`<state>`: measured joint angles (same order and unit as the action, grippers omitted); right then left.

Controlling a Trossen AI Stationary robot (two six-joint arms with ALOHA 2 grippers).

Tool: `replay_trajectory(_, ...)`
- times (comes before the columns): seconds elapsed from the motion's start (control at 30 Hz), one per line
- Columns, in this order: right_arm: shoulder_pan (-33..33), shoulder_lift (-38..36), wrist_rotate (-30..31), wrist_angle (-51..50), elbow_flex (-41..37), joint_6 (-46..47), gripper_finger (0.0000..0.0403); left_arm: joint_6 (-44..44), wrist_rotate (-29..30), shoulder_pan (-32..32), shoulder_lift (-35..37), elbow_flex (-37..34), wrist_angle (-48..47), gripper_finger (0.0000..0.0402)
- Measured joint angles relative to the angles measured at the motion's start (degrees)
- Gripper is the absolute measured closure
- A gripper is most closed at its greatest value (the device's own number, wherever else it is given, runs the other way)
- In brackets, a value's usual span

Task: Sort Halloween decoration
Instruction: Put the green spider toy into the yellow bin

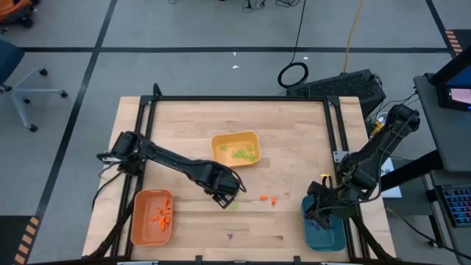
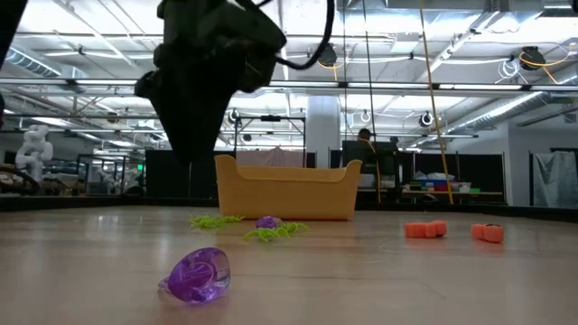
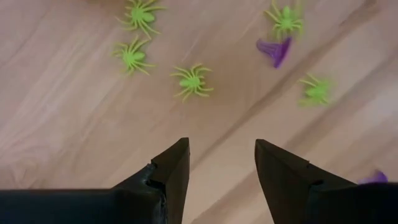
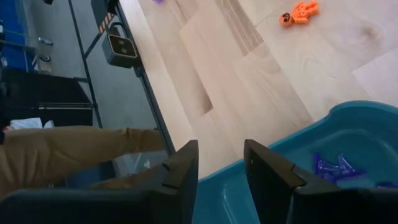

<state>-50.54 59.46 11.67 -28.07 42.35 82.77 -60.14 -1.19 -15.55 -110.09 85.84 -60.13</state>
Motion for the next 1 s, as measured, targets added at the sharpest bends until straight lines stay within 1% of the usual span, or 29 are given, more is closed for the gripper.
replay_trajectory(0.27, 0.0, 0.0, -0.2, 0.0, 0.0, -0.1, 0.0285, 0.7, 1.1, 0.0, -4.0, 0.0, 2.7, 0.0227)
replay_trajectory(0.53, 0.0, 0.0, -0.2, 0.0, 0.0, 0.4, 0.0285, 0.7, 4.3, 0.3, -6.2, 0.0, 5.3, 0.0227)
replay_trajectory(0.8, 0.0, 0.0, -0.1, 0.0, 0.0, 0.5, 0.0285, 0.9, 4.5, 0.6, -8.7, 0.0, 5.6, 0.0227)
replay_trajectory(1.0, 0.0, 0.0, 0.0, 0.0, 0.0, 0.5, 0.0285, 0.9, 4.5, 0.5, -8.9, 0.0, 5.1, 0.0227)
